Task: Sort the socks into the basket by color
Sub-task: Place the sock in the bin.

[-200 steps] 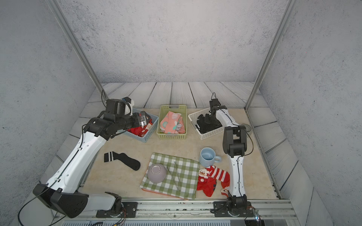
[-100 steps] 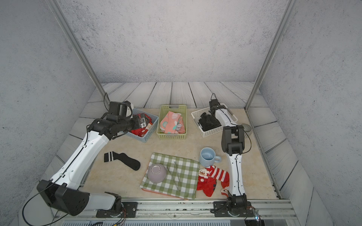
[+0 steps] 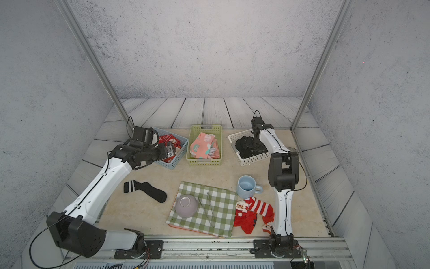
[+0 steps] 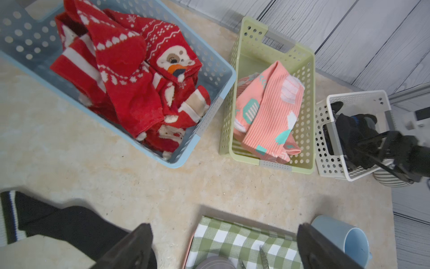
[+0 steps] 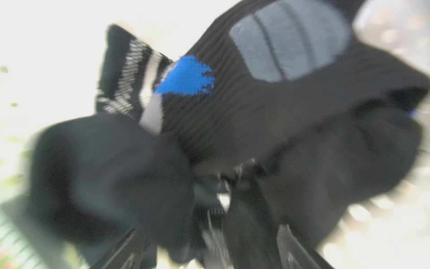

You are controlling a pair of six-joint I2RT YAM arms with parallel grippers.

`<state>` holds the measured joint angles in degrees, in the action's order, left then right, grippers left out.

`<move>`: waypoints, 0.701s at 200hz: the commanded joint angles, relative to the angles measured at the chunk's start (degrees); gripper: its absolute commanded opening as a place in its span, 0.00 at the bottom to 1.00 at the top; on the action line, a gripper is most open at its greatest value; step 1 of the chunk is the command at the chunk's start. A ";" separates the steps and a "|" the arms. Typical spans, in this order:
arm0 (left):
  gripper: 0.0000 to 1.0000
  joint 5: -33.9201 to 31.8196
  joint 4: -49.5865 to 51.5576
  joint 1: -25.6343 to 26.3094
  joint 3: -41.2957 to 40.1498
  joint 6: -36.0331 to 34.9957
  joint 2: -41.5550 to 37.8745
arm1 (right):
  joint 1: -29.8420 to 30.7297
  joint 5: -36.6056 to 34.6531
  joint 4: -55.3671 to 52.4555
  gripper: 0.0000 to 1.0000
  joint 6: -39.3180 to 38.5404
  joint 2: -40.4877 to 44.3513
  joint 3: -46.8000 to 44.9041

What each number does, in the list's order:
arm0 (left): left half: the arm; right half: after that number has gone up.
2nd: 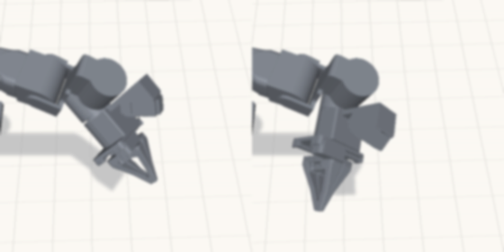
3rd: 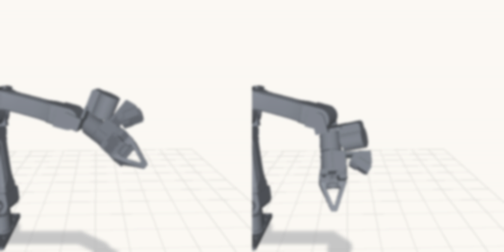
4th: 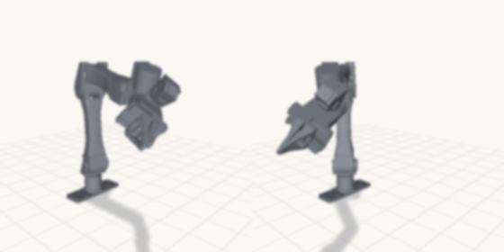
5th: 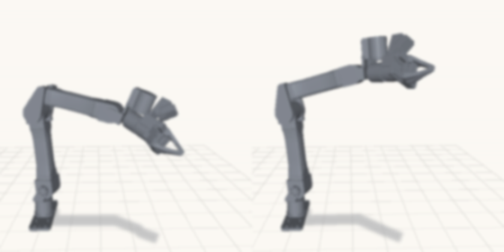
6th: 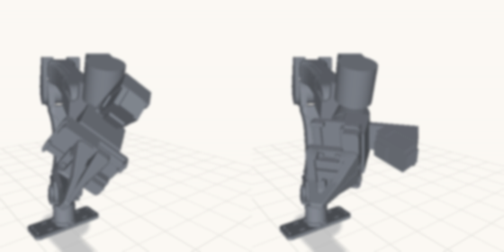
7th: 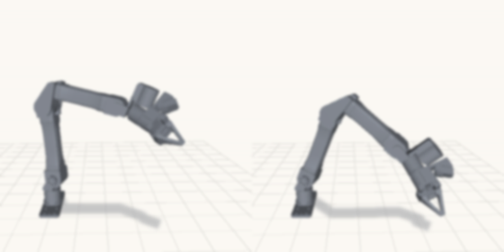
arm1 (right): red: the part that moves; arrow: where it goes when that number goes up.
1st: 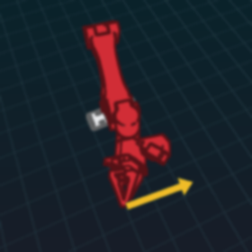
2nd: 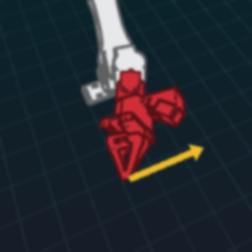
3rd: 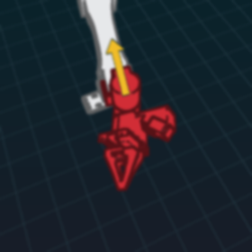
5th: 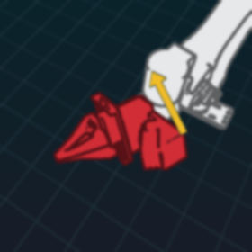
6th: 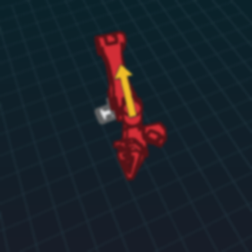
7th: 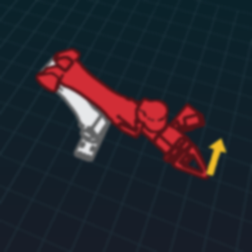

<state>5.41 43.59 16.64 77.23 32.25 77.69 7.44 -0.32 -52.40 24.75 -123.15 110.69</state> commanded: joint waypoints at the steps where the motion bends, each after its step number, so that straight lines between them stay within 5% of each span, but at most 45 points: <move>1: 1.00 -1.12 0.86 -0.74 -1.27 0.92 -2.28 | 0.16 1.88 -1.33 0.94 1.50 4.88 -0.70; 140: 1.00 -6.81 8.74 -7.42 -13.41 11.41 -7.07 | 4.65 8.29 -2.80 0.99 0.31 22.87 -9.15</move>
<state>1.06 49.21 11.51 66.67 40.23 72.01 11.18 5.82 -53.69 25.89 -104.68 102.96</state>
